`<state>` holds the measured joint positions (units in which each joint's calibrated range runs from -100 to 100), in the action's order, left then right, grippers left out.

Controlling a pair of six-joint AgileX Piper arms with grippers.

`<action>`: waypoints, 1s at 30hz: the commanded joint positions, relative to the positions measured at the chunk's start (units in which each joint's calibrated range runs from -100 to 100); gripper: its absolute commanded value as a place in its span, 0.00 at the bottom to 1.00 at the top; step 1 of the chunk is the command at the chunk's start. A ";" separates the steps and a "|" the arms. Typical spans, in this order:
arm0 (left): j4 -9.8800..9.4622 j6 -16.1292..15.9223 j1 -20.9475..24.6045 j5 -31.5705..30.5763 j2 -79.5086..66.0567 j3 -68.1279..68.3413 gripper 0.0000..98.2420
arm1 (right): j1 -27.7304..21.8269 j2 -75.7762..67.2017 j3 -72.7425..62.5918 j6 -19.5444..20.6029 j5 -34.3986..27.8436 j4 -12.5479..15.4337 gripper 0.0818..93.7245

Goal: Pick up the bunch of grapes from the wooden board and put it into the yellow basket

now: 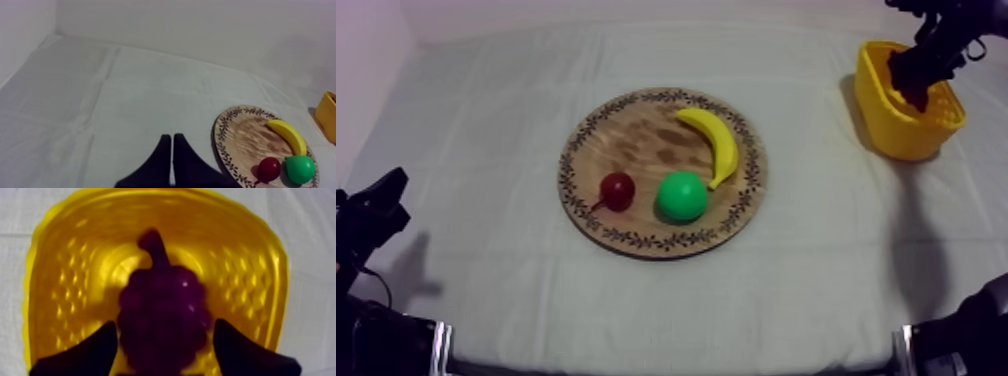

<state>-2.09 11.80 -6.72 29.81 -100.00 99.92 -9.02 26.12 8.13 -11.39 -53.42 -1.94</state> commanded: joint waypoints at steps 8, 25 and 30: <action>0.02 0.00 0.03 0.01 0.00 -0.03 0.00 | 0.19 -4.29 2.23 0.55 4.15 -0.64 0.71; 0.02 0.00 0.03 0.01 0.00 -0.03 0.00 | -2.24 -32.33 22.01 2.66 18.45 -2.97 0.61; 0.02 0.00 0.03 0.01 0.00 -0.03 0.00 | -1.95 -42.88 32.92 3.80 23.83 -4.73 0.60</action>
<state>-2.09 11.80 -6.72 29.81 -100.00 99.92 -11.13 -10.61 35.56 -7.88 -31.20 -6.27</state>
